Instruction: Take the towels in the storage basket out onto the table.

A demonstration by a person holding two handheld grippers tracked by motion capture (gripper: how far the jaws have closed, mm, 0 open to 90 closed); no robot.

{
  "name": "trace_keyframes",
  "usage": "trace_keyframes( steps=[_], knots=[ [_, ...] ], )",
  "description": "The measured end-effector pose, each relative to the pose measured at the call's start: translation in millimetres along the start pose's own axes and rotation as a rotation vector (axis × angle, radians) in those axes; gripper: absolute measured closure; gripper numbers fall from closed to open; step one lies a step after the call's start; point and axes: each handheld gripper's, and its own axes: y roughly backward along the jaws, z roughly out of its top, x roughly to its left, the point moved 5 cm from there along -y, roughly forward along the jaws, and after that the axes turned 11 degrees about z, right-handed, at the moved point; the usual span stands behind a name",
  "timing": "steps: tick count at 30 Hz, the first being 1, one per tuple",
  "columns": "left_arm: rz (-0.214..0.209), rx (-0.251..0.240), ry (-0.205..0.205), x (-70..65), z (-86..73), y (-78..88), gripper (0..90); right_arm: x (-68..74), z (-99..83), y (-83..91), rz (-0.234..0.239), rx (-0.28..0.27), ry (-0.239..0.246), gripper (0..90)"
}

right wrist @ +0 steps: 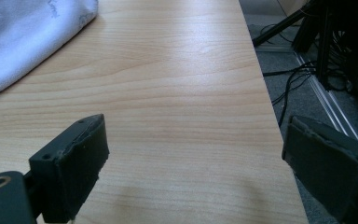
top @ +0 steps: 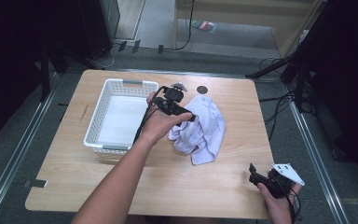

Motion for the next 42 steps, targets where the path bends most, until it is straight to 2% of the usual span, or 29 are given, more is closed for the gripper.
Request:
trace_keyframes(
  steps=[1, 4, 5, 6, 8, 9, 11, 12, 18, 19, 20, 21, 22, 24, 25, 29, 31, 33, 34, 38, 42],
  knots=[
    [0.0, 0.0, 0.0, 0.0, 0.0, 0.0, 0.0, 0.0, 0.0, 0.0, -0.001, 0.0, 0.0, 6.8],
    [0.017, -0.007, 0.012, 12.6, -2.3, 5.2, 0.0, 0.1, -0.1, 0.2, -0.004, 0.0, -0.002, 6.9],
    [0.024, -0.008, 0.028, 21.8, -4.8, 8.0, 0.0, 0.1, -0.1, 0.2, -0.005, 0.0, -0.002, 6.9],
    [0.024, -0.008, 0.028, 21.8, -4.8, 8.0, 0.0, 0.1, -0.1, 0.2, -0.005, 0.0, -0.002, 6.9],
    [0.042, -0.009, 0.036, 32.4, -8.4, 9.5, 0.0, 0.1, -0.1, 0.2, -0.005, 0.0, -0.002, 6.9],
    [0.051, -0.007, 0.05, 42.9, -12.6, 11.1, 0.0, 0.1, -0.1, 0.2, -0.005, 0.0, -0.003, 6.9],
    [0.057, -0.007, 0.061, 52.0, -16.5, 12.3, 0.0, 0.1, -0.1, 0.2, -0.005, 0.0, -0.003, 6.9],
    [0.057, -0.007, 0.061, 52.0, -16.5, 12.3, 0.0, 0.1, -0.1, 0.2, -0.006, 0.0, -0.002, 6.9],
    [0.074, -0.014, 0.098, 80.8, -30.7, 17.0, 0.0, 0.4, -0.1, 0.0, -0.008, 0.002, 0.0, 7.0],
    [0.08, -0.015, 0.111, 89.3, -35.1, 18.8, 0.0, 0.4, -0.1, 0.0, -0.008, 0.002, 0.0, 7.0],
    [0.08, -0.015, 0.111, 89.3, -35.1, 18.8, 0.0, 0.4, -0.1, 0.0, -0.008, 0.002, 0.0, 7.0],
    [0.092, -0.014, 0.116, 98.0, -40.3, 19.8, 0.0, 0.4, -0.1, 0.0, -0.011, 0.003, 0.0, 6.9],
    [0.092, -0.014, 0.116, 98.0, -40.3, 19.8, 0.0, 0.4, -0.1, 0.0, -0.011, 0.003, 0.0, 6.9],
    [0.095, -0.013, 0.13, 106.7, -45.9, 20.3, 0.0, 0.5, -0.1, 0.0, -0.01, 0.001, 0.001, 6.9],
    [0.096, -0.01, 0.144, 115.3, -51.7, 21.5, 0.0, 0.4, 0.0, 0.1, -0.009, -0.001, 0.004, 6.9],
    [0.105, -0.01, 0.157, 127.4, -60.1, 24.3, 0.0, 0.1, 0.1, 0.7, -0.012, -0.007, 0.006, 6.7],
    [0.107, -0.02, 0.178, 136.7, -66.0, 28.1, 0.0, 0.5, 0.0, 0.9, -0.011, -0.009, 0.001, 6.5],
    [0.113, -0.022, 0.18, 142.3, -69.3, 30.9, 0.0, 0.7, 0.1, 1.5, -0.008, -0.014, 0.003, 6.4],
    [0.104, -0.036, 0.2, 148.7, -73.0, 35.8, 0.0, 1.1, 0.4, 2.0, -0.002, -0.025, 0.007, 6.4],
    [0.114, -0.052, 0.209, 157.9, -79.2, 41.9, 0.0, 1.8, 1.1, 3.2, 0.002, -0.047, 0.008, 7.8],
    [0.142, -0.04, 0.196, 171.4, -90.3, 46.0, 0.0, 4.3, 1.4, 5.7, -0.001, -0.078, 0.029, 12.4]
  ],
)
